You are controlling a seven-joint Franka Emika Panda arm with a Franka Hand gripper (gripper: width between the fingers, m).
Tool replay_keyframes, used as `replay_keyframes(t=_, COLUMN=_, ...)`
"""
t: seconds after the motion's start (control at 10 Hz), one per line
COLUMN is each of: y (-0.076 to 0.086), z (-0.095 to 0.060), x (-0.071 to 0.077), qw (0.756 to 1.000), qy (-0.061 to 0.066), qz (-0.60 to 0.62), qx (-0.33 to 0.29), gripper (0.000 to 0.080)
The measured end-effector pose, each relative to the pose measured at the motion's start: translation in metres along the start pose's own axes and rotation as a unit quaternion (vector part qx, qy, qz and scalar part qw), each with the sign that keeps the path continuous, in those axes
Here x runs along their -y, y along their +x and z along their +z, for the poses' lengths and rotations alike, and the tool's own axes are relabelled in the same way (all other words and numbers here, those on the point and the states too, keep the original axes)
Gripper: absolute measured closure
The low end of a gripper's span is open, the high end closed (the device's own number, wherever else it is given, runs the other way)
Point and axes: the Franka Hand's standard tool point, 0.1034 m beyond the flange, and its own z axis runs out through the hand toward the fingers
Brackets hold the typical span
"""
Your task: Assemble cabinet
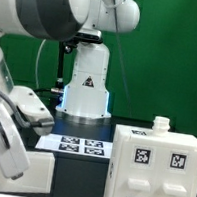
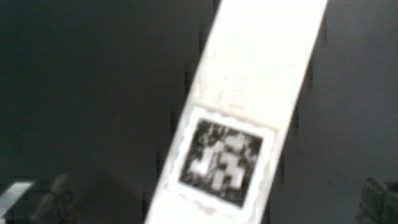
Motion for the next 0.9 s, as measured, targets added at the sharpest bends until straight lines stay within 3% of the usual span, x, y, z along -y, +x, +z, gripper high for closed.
replay_keyframes(t=0.1, y=-0.0002, z=0.0059, x=0.0044, qw=1.0, qy=0.008, qz=-0.002, qx=-0.018, gripper=0.0002)
replay_keyframes(t=0.2, y=-0.0027, z=0.0069, x=0.0025, qw=1.0, qy=0.004, qz=-0.004, qx=-0.014, gripper=0.0002)
replay_keyframes(t=0.4, y=-0.0017, z=0.0075, x=0.0022, qw=1.0, qy=0.004, qz=-0.003, qx=-0.014, gripper=0.026)
replay_keyframes(t=0.5, y=-0.0017, z=0.0077, x=0.0022, qw=1.0, qy=0.004, qz=-0.003, qx=-0.014, gripper=0.026)
replay_keyframes(t=0.6, y=-0.0017, z=0.0077, x=0.0022, qw=1.0, qy=0.004, qz=-0.003, qx=-0.014, gripper=0.0443)
replay_keyframes(t=0.7, y=-0.0018, z=0.0067, x=0.0027, qw=1.0, qy=0.005, qz=-0.003, qx=-0.015, gripper=0.049)
replay_keyframes(t=0.9, y=-0.004, z=0.0062, x=0.0039, qw=1.0, qy=0.003, qz=-0.018, qx=-0.016, gripper=0.0492)
